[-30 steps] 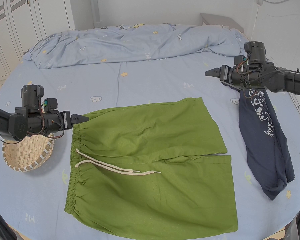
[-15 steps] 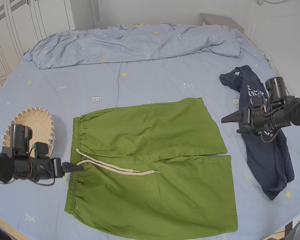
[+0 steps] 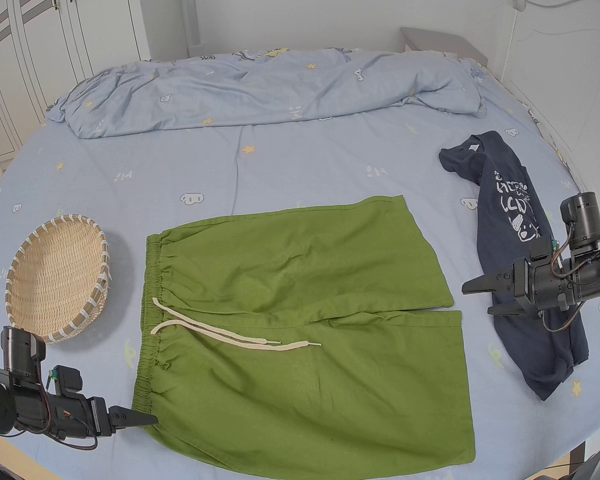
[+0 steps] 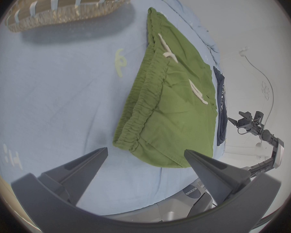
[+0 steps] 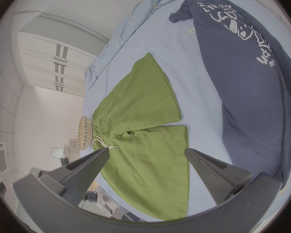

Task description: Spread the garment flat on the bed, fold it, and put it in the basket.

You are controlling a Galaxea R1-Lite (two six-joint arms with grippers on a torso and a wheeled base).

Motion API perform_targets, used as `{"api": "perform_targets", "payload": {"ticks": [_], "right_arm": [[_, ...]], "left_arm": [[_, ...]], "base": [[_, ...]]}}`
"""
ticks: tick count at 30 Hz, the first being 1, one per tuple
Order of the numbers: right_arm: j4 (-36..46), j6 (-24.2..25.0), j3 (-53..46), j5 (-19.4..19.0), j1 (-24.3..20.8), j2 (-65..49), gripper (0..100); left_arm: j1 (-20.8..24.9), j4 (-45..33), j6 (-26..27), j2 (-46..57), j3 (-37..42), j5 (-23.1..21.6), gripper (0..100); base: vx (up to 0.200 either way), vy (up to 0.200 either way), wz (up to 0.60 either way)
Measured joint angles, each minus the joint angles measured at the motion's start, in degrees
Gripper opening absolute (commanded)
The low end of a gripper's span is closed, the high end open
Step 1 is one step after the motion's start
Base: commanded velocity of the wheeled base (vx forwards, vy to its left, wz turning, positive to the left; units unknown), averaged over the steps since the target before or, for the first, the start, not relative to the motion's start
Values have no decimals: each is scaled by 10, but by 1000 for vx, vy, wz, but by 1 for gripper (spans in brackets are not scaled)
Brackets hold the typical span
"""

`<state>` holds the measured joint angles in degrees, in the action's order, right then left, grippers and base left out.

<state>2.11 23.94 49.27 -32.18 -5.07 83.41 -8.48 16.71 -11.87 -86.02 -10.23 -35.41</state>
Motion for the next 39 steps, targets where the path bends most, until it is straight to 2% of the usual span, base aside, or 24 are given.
{"api": "perform_targets", "payload": {"ticks": [13, 18, 24, 25, 39], "right_arm": [[0, -1, -6, 0, 3, -53, 100], [0, -1, -4, 0, 9, -70, 100], [-1, -1, -4, 0, 11, -80, 100], [-1, -1, -4, 0, 12, -81, 100], [0, -3, -5, 1, 15, -86, 100]], "left_arm": [[-1, 87, -4, -109, -3, -40, 100], [0, 95, -10, -126, -6, -71, 100], [-1, 95, -10, -132, -12, -74, 100], [-1, 95, -10, -132, -13, -74, 0], [-12, 96, 1, -114, 12, -56, 0]], "base": [[0, 0, 0], [0, 0, 0], [0, 0, 0], [0, 0, 0], [0, 0, 0]]}}
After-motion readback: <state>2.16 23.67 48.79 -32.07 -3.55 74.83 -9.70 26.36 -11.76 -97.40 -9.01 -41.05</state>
